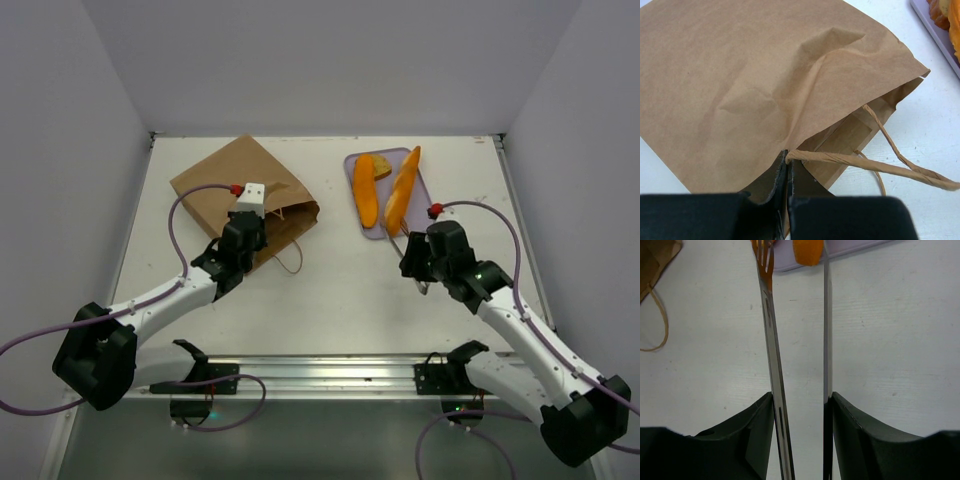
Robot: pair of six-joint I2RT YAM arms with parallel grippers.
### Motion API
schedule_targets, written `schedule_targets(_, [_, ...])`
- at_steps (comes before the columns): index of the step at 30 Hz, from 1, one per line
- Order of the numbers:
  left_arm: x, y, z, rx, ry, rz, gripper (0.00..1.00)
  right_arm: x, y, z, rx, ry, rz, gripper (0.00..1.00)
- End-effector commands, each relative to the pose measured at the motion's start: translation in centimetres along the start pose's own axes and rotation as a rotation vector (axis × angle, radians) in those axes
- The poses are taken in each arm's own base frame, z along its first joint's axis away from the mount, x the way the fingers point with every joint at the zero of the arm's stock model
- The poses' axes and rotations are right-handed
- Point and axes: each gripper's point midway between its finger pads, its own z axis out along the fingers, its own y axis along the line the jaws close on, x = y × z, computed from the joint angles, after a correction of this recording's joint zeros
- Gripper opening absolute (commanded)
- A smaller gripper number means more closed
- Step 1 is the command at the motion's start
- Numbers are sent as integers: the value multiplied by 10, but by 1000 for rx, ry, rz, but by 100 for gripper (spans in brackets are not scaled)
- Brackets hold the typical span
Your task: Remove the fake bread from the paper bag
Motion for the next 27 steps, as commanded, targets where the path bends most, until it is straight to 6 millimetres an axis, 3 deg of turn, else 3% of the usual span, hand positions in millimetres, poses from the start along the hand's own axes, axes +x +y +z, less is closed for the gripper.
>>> schedule_targets(1, [-18,4,-1,-16,-38,-41,0,-8,16,-19,-84,-13,13,50])
schedule_targets(8, [-19,5,-1,-23,-36,-38,0,-10,38,-40,-192,-8,-17,49])
schedule_targets(14, [-22,7,-4,-25,-49,-46,0,7,77,-51,-297,15,-87,49])
schedule_targets(20, [-23,11,-6,-48,-45,-40,0,26,115,-47,-396,26,-109,48])
schedule_targets(27, [-24,11,-9,-33,-50,-39,0,26,165,-39,-515,-10,-152,48])
